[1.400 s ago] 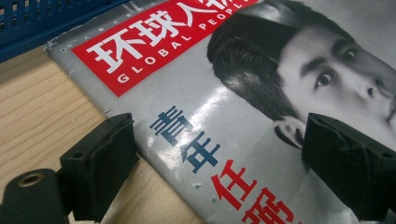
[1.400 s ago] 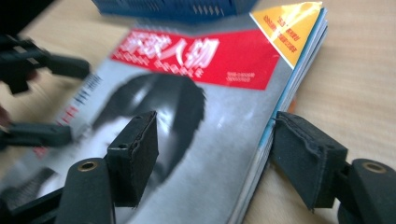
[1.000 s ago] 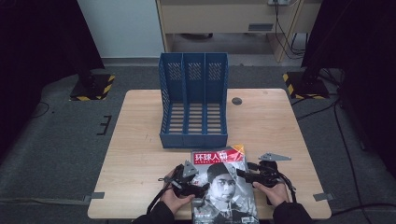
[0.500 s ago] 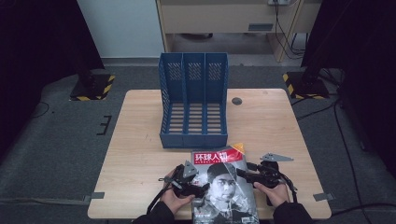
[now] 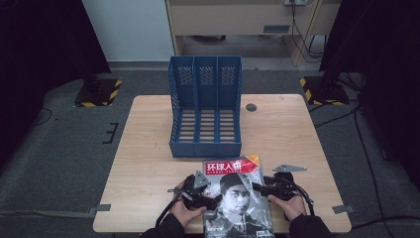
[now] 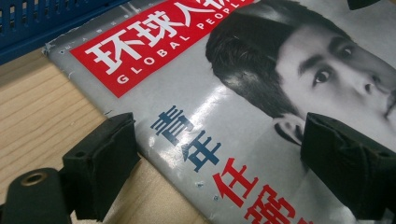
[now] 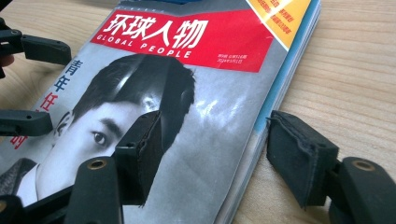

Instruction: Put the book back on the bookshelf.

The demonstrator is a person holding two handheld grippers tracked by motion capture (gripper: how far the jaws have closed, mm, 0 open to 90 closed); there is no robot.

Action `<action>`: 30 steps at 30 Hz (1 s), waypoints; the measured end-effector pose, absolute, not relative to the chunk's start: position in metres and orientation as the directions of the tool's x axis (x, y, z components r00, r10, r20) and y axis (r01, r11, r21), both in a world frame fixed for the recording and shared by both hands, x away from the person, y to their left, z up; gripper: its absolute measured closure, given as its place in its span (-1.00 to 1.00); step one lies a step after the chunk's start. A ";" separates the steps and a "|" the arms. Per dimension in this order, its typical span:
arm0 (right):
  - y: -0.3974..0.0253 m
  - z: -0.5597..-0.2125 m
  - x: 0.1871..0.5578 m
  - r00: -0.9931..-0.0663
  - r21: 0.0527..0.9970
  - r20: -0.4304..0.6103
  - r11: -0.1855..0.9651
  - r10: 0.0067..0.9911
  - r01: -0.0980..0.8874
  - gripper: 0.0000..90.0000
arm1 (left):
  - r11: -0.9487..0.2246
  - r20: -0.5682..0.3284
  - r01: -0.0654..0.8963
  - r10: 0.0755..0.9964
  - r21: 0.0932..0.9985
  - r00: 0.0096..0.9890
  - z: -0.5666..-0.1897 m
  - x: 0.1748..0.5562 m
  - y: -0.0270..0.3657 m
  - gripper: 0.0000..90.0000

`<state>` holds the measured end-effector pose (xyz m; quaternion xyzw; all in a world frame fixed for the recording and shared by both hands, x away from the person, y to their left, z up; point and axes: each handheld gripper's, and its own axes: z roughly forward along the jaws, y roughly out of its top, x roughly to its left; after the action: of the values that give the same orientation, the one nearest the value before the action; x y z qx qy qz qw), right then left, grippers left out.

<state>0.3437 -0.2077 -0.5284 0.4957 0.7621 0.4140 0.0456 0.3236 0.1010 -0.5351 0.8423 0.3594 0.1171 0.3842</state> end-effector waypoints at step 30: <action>-0.208 -0.520 0.345 -0.541 0.724 0.372 0.128 0.755 0.677 -0.20 | -0.446 -0.083 0.517 0.693 0.731 0.716 -0.535 0.324 0.102 -0.80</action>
<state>0.3450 -0.2085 -0.5199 0.4774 0.7499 0.4560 0.0424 0.3242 0.1018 -0.5351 0.8427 0.3589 0.1146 0.3846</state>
